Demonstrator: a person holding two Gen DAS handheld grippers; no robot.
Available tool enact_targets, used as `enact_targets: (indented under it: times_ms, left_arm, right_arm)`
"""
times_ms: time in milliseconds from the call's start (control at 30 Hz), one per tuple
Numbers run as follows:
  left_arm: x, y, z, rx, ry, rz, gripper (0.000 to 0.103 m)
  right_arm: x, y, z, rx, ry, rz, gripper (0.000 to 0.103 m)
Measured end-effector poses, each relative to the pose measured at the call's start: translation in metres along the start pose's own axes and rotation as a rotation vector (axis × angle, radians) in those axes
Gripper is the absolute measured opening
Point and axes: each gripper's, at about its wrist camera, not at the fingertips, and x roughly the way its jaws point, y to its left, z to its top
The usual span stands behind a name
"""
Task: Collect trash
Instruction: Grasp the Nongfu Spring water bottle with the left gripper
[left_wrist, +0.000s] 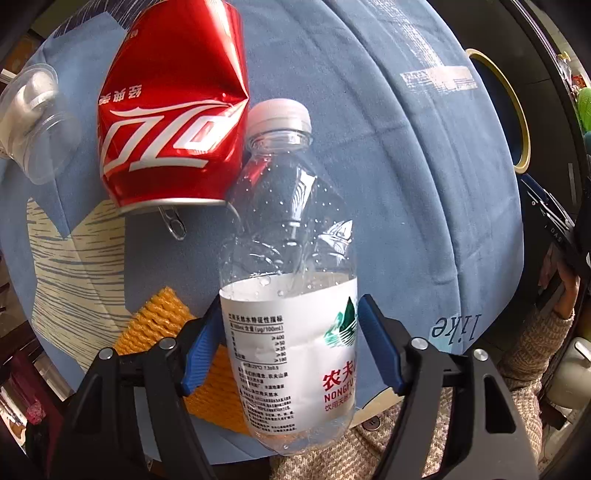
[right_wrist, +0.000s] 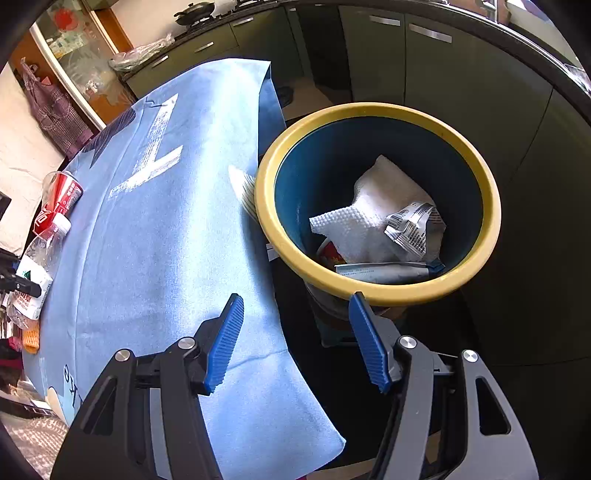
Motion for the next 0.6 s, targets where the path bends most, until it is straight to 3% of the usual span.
enact_targets:
  times_ms: [67,600]
  left_arm:
    - [0.001,0.0,0.002,0.005,0.009,-0.001,0.061]
    - [-0.025,-0.034,-0.013,0.108,-0.033,0.0,0.06]
  right_arm:
    - [0.0,0.001,-0.001,-0.003,0.003,-0.001,0.059]
    - [-0.002,0.007,-0.004,-0.013,0.004,0.004,0.059]
